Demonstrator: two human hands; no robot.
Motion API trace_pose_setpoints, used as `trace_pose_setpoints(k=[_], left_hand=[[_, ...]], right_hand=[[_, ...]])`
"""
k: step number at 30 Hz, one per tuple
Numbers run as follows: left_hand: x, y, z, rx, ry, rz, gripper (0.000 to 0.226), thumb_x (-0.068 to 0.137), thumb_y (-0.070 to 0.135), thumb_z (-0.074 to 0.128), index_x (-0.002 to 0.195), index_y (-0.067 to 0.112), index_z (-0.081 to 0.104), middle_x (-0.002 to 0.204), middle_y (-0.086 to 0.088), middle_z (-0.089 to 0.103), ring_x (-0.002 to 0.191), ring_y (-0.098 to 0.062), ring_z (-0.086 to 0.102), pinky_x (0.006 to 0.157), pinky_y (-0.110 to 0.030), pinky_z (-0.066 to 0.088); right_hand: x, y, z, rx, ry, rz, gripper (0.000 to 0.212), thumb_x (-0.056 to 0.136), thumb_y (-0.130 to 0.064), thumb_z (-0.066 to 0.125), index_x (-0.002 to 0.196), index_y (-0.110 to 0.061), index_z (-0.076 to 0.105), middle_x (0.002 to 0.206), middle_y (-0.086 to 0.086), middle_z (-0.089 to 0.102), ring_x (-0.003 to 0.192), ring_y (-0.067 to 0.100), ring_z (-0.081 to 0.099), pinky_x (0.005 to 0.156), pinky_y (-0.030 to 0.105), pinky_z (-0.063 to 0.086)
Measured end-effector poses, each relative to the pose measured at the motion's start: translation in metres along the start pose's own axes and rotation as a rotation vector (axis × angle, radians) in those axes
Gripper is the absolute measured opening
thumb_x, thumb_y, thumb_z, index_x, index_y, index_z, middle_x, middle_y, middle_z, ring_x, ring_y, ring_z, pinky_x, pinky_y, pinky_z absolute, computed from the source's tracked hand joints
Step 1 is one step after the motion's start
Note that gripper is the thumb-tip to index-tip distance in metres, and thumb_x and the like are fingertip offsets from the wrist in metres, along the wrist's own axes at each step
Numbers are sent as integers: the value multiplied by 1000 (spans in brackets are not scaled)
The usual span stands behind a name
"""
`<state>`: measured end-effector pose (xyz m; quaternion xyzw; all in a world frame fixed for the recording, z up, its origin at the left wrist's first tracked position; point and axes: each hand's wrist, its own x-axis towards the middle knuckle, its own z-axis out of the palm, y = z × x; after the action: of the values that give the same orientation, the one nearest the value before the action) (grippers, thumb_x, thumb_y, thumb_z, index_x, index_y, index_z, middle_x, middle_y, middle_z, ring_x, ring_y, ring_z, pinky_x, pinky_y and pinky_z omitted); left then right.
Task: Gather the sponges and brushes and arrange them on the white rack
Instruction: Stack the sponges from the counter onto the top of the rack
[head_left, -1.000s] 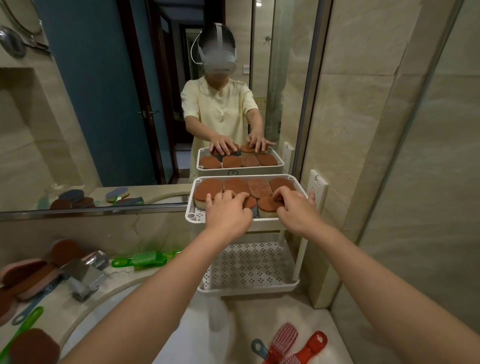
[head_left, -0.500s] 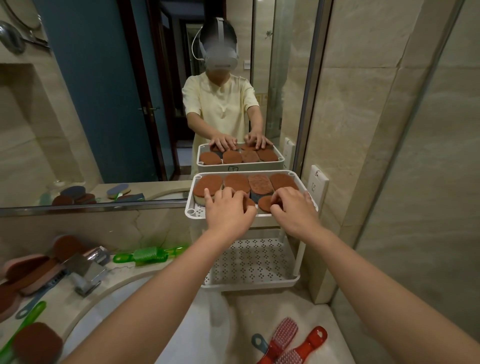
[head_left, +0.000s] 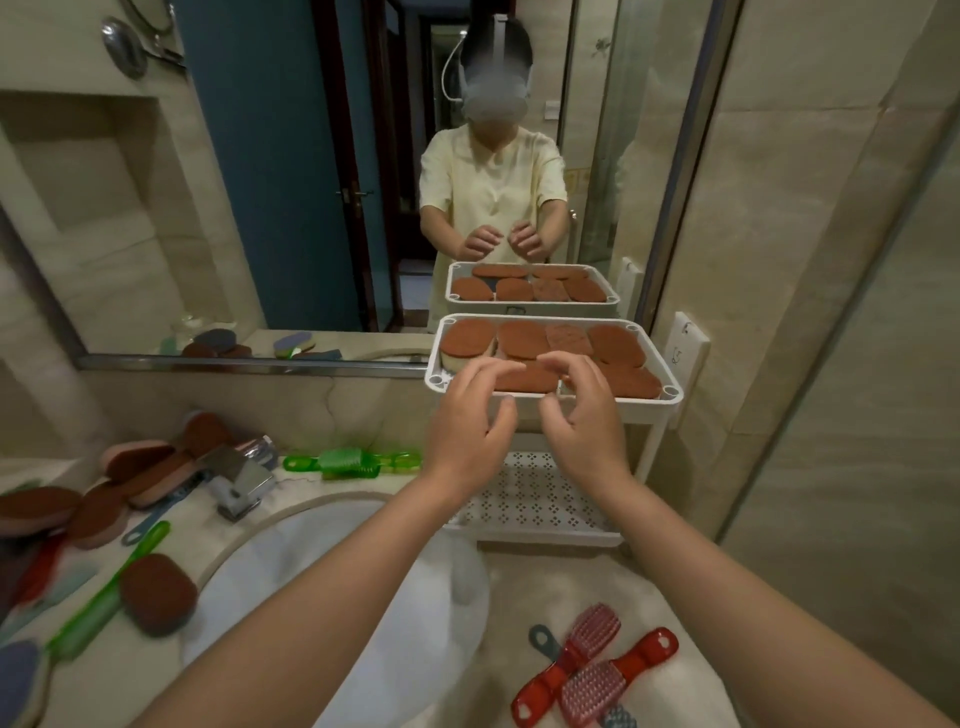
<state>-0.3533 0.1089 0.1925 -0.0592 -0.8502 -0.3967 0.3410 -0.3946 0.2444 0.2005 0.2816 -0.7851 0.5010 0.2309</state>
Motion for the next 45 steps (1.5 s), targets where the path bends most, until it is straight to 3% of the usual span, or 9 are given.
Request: trace_pose_setpoints(k=[3,6,15,22,26,30,36,39,45], left_hand=[[-22,-8,-18,13,66,-37,33,90,24,43,119,30,57,119,18,53,113,3,49,90,-12,40],[-47,-20,-35,42,104,-113,34,87,21,43,118,29,55,115,18,54,109,2,51,89,-16,43],[-121,-68,-97,121,212,-368,39,86,18,41,118,40,50,112,21,55,108,5,52,86,-17,43],[-166,-108,-157,163,296,-539,46,83,11,41,115,44,49,110,27,54,110,4,52,89,-10,39],[-188,-138,-198,202,283,-669,42,87,10,44,117,39,50,109,27,52,108,4,51,88,-17,43],[-204,-169,-234,168,253,-845,37,92,13,47,116,41,48,109,23,57,101,3,54,79,-11,40],[-218,-216,-267,51,254,-1038,35,94,9,45,123,29,49,115,8,57,102,-12,58,93,-39,49],[-219,-241,-276,-13,223,-1164,34,98,17,45,132,20,46,121,3,55,99,-16,57,93,-40,46],[-213,-286,-282,-135,134,-1395,43,101,22,42,141,7,41,140,-19,49,128,-34,49,108,-47,38]], right_hand=[[-15,-17,22,48,-26,-21,37,81,-10,51,115,-26,56,110,-16,55,107,1,52,90,25,47],[-34,-32,46,94,-147,-26,42,82,-8,52,120,-27,53,114,-18,54,109,-2,51,92,22,47],[-81,-53,130,222,-457,114,56,79,6,43,125,-23,52,120,-8,57,111,6,54,97,38,47],[-104,-84,205,308,-621,165,55,79,2,39,109,-43,52,115,-21,55,106,-1,54,89,26,47],[-116,-101,254,316,-721,194,48,80,-4,42,109,-41,53,114,-22,55,107,-4,52,88,23,46],[-125,-114,304,317,-787,236,43,84,-5,47,112,-37,54,118,-15,56,106,-6,51,89,23,46],[-133,-119,363,337,-821,347,39,86,-3,48,114,-29,55,121,-7,57,109,8,54,90,24,44],[-136,-117,391,262,-892,438,44,89,-7,49,130,-23,50,132,0,53,120,18,51,99,31,43],[-139,-112,436,181,-1063,680,64,95,-12,45,154,-19,20,158,8,27,142,27,32,114,38,32]])
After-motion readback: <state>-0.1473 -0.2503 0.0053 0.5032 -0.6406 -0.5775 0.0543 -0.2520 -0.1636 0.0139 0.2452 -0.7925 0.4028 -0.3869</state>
